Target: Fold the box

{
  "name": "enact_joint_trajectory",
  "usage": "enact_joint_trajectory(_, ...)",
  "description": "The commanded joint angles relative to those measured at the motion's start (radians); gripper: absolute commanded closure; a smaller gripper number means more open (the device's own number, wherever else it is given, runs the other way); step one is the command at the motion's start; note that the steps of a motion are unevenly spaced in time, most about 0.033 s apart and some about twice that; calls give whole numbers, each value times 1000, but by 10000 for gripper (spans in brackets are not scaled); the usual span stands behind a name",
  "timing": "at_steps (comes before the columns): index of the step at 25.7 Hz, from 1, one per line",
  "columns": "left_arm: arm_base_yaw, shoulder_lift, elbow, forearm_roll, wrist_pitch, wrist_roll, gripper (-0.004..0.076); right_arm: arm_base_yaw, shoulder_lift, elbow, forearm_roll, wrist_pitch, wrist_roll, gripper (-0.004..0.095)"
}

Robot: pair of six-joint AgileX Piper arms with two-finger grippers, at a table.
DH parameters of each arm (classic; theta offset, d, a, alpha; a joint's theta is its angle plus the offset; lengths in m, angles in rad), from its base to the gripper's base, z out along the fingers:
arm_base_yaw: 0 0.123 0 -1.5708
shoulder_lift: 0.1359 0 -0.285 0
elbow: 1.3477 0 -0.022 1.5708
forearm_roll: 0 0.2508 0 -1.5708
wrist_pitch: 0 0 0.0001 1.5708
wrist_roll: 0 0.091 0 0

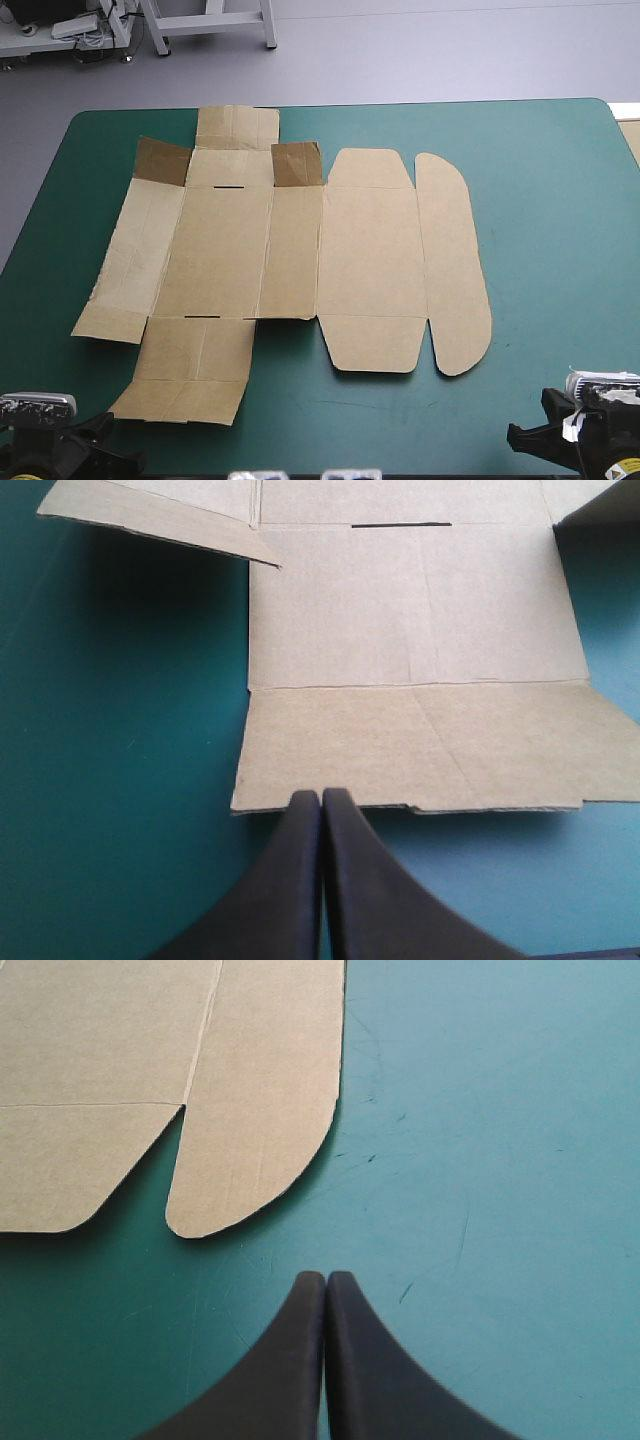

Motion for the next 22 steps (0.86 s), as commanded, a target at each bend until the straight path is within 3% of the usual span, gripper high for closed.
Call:
enact_joint_trajectory(1, -1, 20, -20, -14, 32, -1, 733, 1, 15, -22, 18, -60, -9, 921)
enact_joint_trajectory(7, -1, 20, -20, -16, 32, -1, 733, 1, 15, -22, 18, -60, -9, 921)
enact_joint_trajectory(14, -1, 20, -20, -29, 32, -1, 733, 1, 15, -22, 20, -149, -8, 921)
enact_joint_trajectory(17, -1, 20, -22, -33, -6, 0, 733, 1, 15, -22, 75, -224, -8, 921)
enact_joint_trajectory(19, -1, 31, -69, -70, -97, 0, 733, 1, 15, -22, 159, -295, -8, 921)
enact_joint_trajectory(22, -1, 171, -249, -56, -118, 55, 733, 1, 32, -22, 224, -215, -53, 921)
